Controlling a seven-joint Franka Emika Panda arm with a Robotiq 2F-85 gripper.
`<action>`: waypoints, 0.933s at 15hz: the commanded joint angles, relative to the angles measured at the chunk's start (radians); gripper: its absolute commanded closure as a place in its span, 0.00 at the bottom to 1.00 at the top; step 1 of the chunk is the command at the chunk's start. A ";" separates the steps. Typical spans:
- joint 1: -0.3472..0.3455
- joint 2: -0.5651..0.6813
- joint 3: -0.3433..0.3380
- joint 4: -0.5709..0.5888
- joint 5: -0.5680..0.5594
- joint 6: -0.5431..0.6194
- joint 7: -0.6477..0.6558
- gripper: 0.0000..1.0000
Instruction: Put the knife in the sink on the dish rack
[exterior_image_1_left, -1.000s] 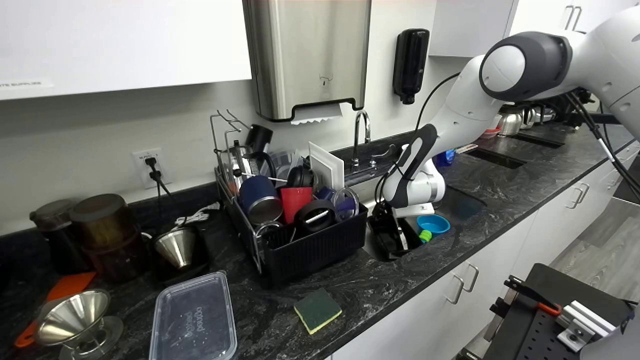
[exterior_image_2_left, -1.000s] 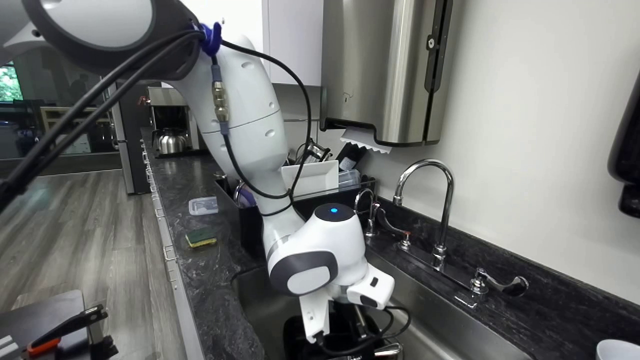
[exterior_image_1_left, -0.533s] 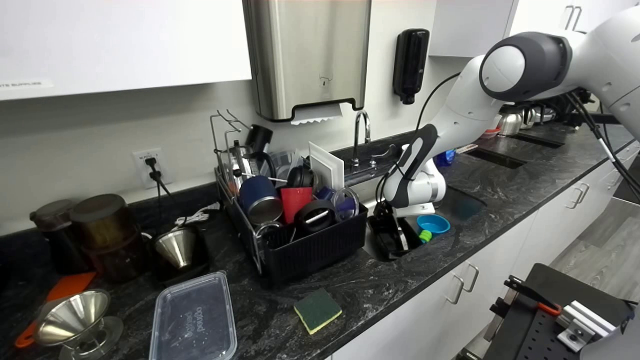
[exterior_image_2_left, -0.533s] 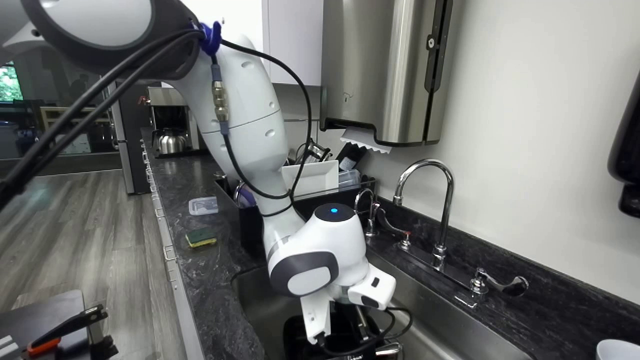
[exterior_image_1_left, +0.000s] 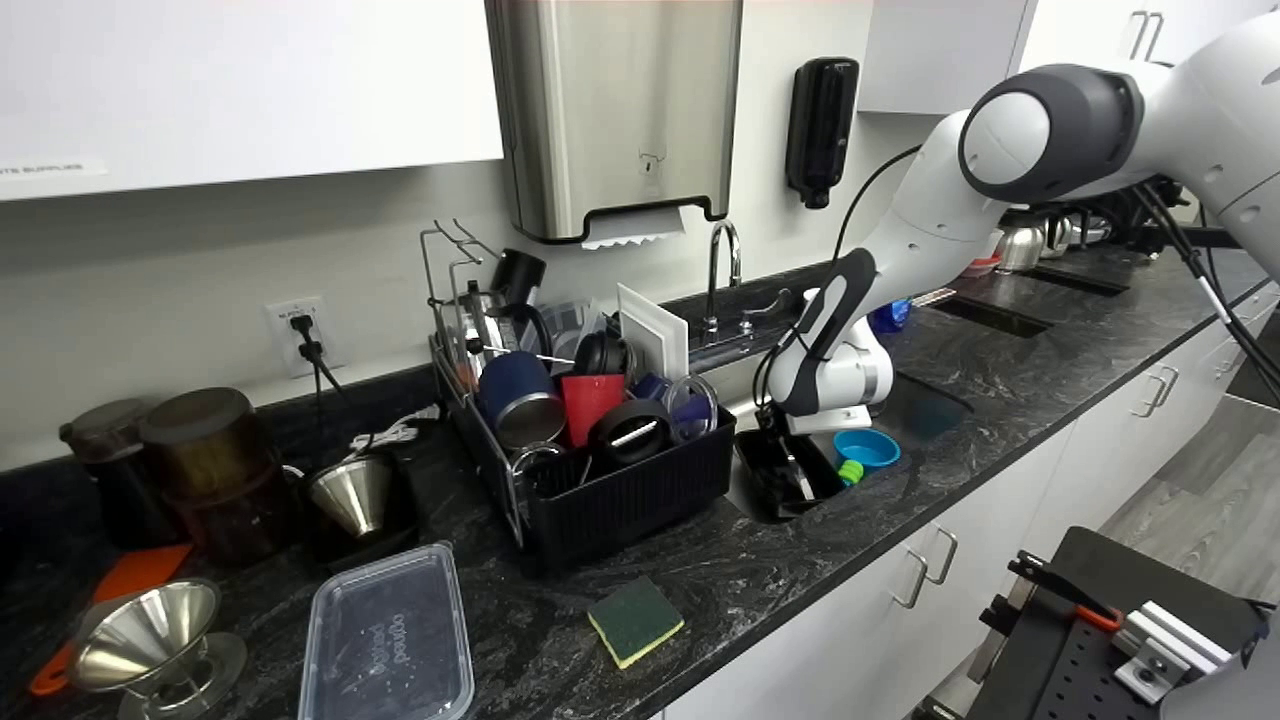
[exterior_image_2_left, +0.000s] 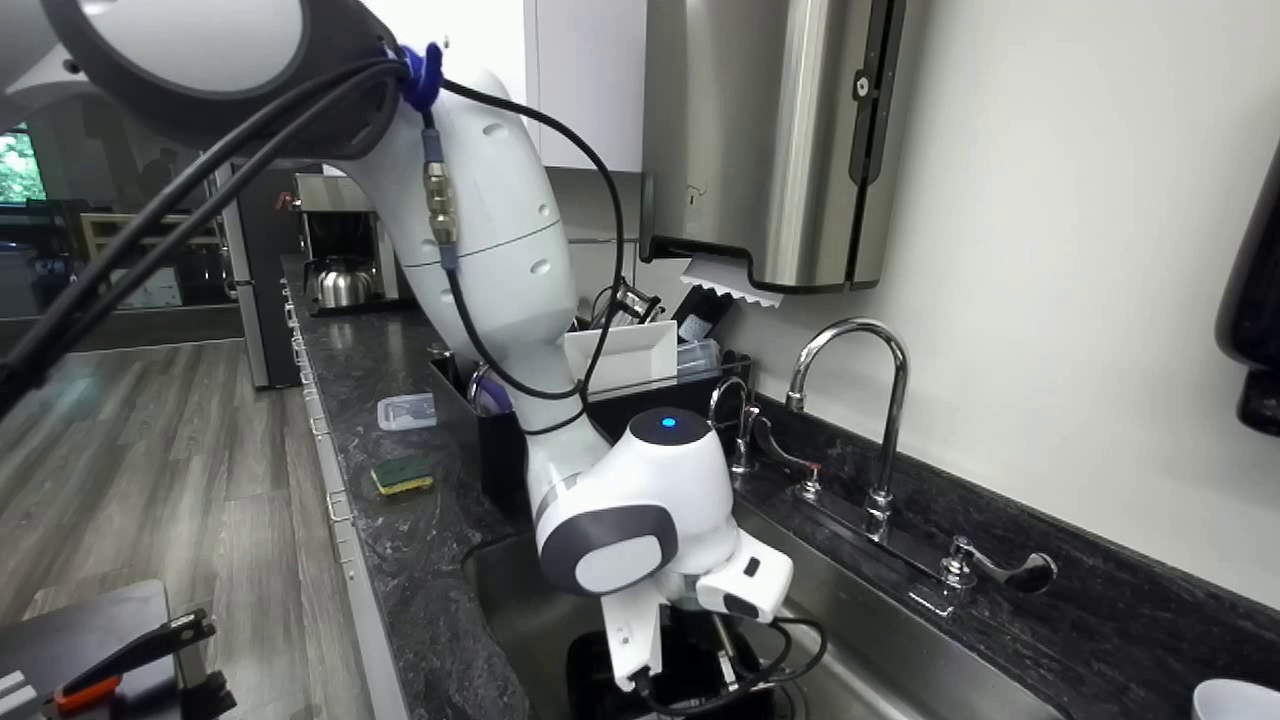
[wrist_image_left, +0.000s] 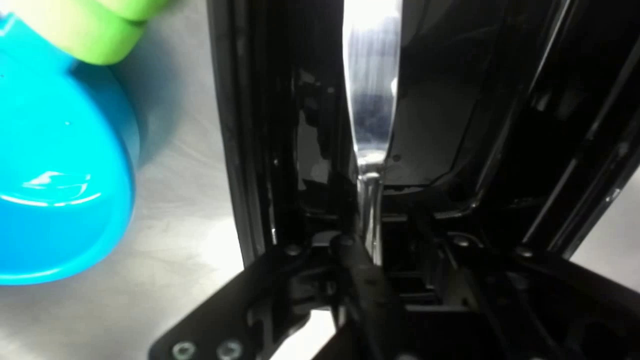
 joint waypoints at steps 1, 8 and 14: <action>-0.007 0.006 0.002 -0.002 0.001 0.015 -0.003 0.97; -0.007 -0.001 -0.003 -0.011 -0.002 0.014 -0.006 0.96; 0.020 -0.071 -0.046 -0.086 -0.012 -0.019 -0.006 0.96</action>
